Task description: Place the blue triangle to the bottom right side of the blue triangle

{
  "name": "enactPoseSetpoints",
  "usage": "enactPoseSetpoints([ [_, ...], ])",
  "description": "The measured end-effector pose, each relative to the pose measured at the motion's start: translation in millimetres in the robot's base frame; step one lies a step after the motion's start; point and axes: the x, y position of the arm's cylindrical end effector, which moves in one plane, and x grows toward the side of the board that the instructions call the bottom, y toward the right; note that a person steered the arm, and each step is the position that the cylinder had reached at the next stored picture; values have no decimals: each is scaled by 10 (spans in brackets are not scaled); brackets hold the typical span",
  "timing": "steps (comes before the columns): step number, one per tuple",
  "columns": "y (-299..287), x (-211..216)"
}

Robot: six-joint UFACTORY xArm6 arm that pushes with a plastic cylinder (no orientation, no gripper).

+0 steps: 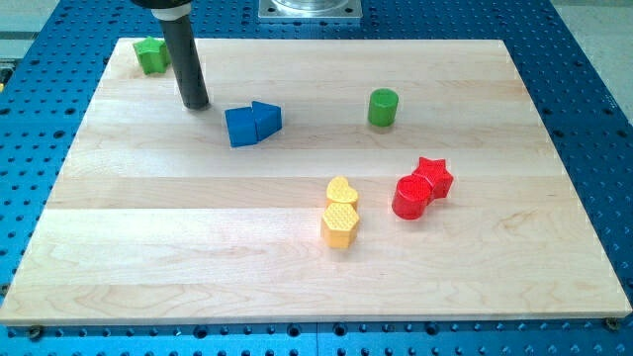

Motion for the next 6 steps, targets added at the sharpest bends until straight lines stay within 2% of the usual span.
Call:
enactPoseSetpoints([
  [1, 229, -311],
  [2, 717, -359],
  [4, 1153, 399],
  [5, 1089, 271],
  [6, 1083, 325],
])
